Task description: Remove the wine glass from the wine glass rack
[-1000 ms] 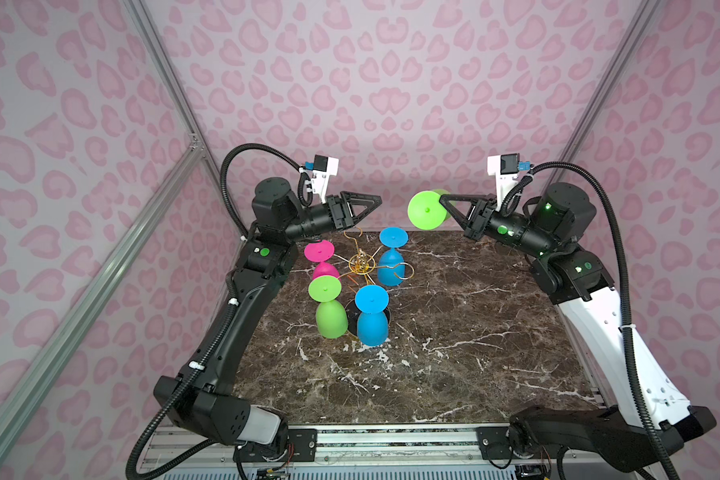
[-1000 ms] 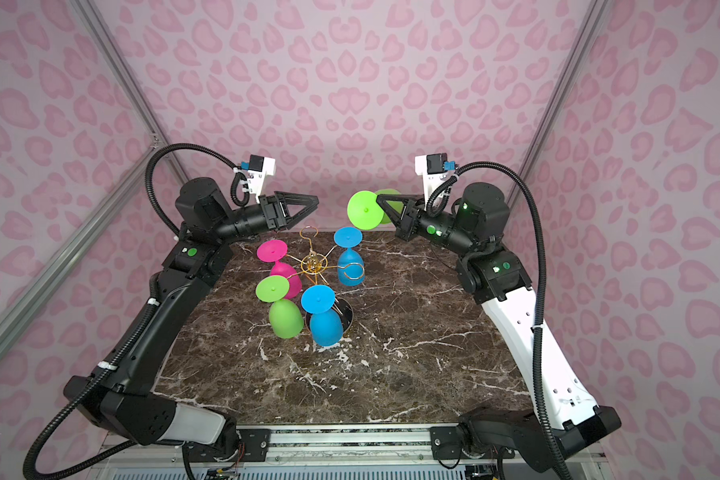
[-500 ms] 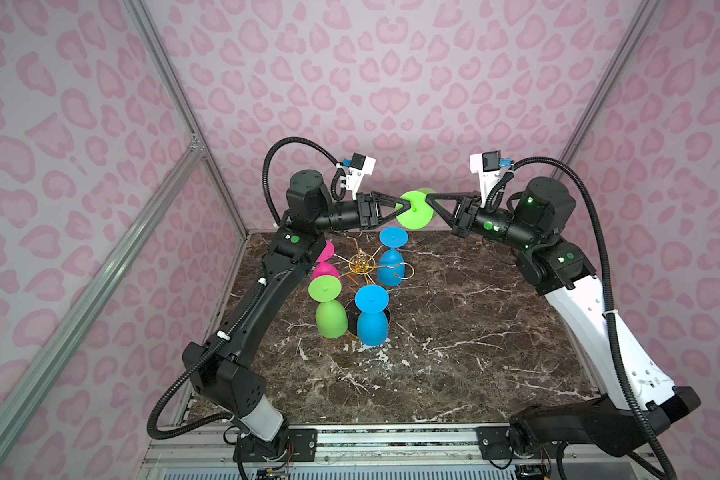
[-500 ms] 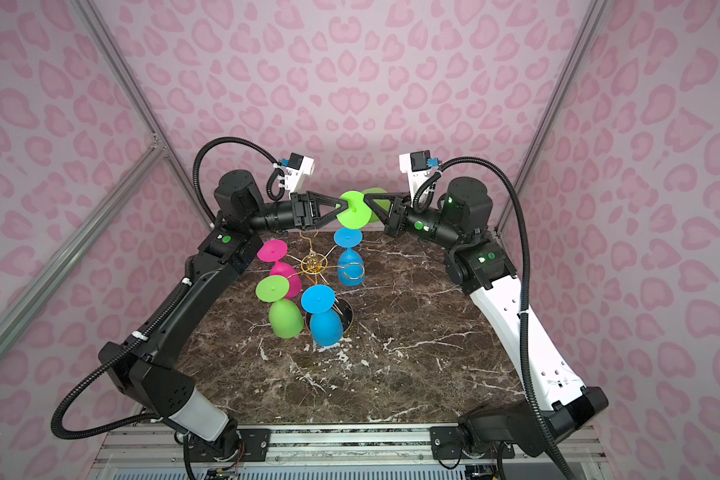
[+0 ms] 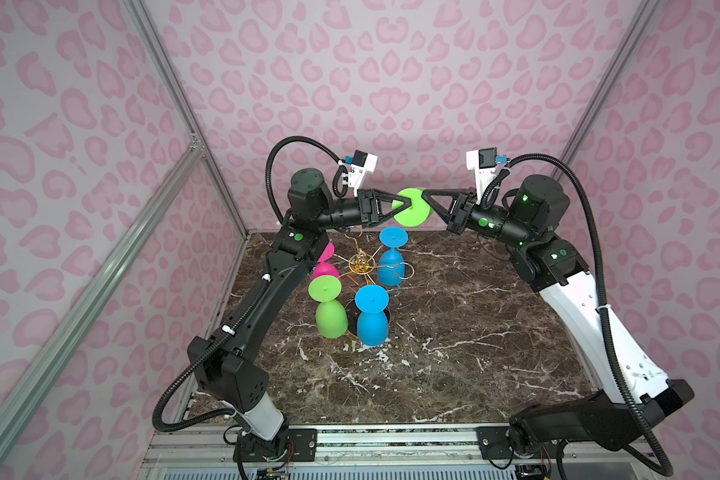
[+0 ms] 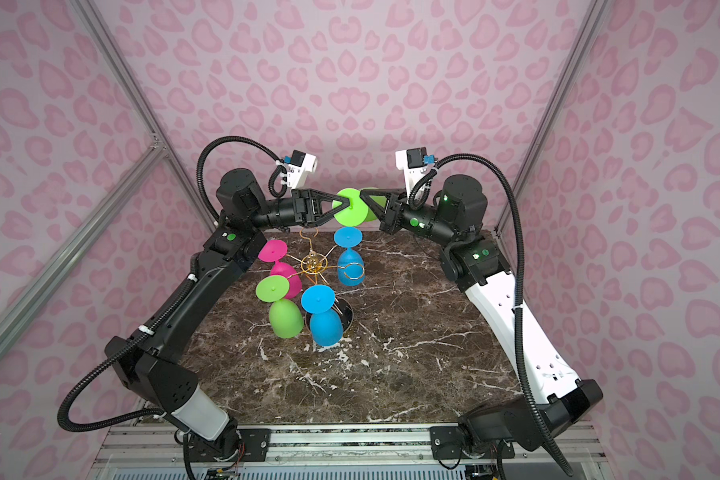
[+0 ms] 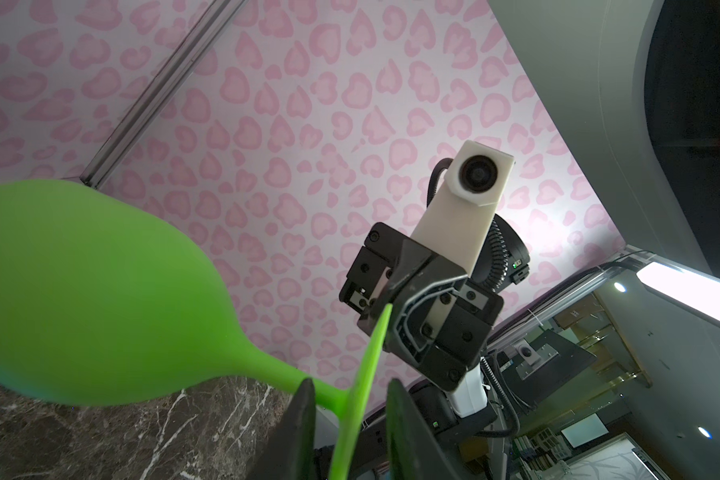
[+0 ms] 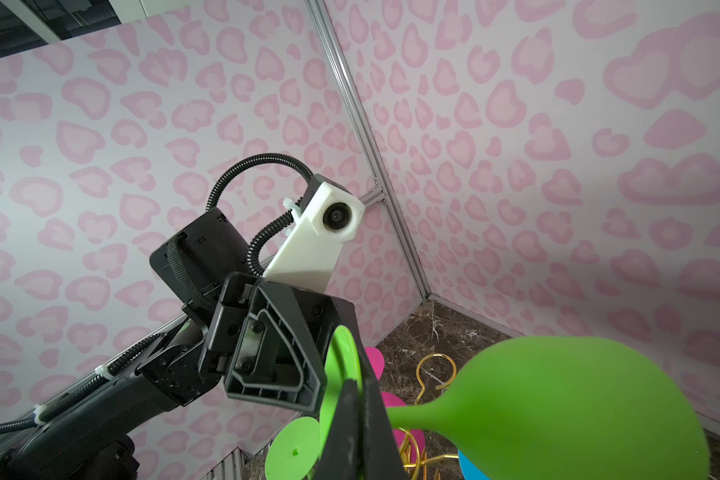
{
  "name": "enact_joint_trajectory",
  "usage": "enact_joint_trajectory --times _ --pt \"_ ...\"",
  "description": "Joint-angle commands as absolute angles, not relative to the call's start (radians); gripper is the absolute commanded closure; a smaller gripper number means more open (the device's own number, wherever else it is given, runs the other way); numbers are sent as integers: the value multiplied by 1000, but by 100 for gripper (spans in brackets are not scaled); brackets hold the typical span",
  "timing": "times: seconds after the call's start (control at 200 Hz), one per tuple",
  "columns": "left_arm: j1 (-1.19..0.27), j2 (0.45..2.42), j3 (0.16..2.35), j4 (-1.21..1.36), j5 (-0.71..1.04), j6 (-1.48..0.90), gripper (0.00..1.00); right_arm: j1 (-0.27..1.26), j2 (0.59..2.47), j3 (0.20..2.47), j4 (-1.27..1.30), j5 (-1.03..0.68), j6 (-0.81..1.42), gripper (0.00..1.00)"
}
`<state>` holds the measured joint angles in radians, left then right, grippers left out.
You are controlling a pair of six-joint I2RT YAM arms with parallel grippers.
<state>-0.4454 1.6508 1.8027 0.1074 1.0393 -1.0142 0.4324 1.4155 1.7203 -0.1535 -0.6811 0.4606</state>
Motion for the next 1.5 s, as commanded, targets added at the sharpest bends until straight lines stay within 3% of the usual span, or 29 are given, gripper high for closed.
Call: enact_joint_trajectory --times 0.0,0.33,0.38,0.435,0.515,0.78,0.86,1.04,1.495 --pt "-449 1652 1823 180 1071 -1031 72 434 1421 1718 -98 -664 471 100" --pt "-453 1673 1847 262 1049 -1119 96 442 1419 1724 -105 -668 456 99" --pt "-453 1682 1852 319 1048 -1172 96 442 1402 1721 -125 -644 434 87" --pt "-453 1694 1862 367 1053 -1216 96 439 1374 1702 -134 -614 417 66" --pt "-453 1705 1885 371 1054 -1228 96 432 1321 1660 -140 -577 386 49" --pt "-449 1721 1904 373 1037 -1257 96 403 1109 1393 -147 -413 167 19" --pt "-449 1726 1905 373 1033 -1269 96 405 1053 1273 -79 -402 64 2" --pt "-449 1733 1905 367 1034 -1285 96 408 1010 1109 100 -317 -49 1" --pt "-449 1718 1884 362 1022 -1290 96 505 1181 1126 346 -211 -310 1"
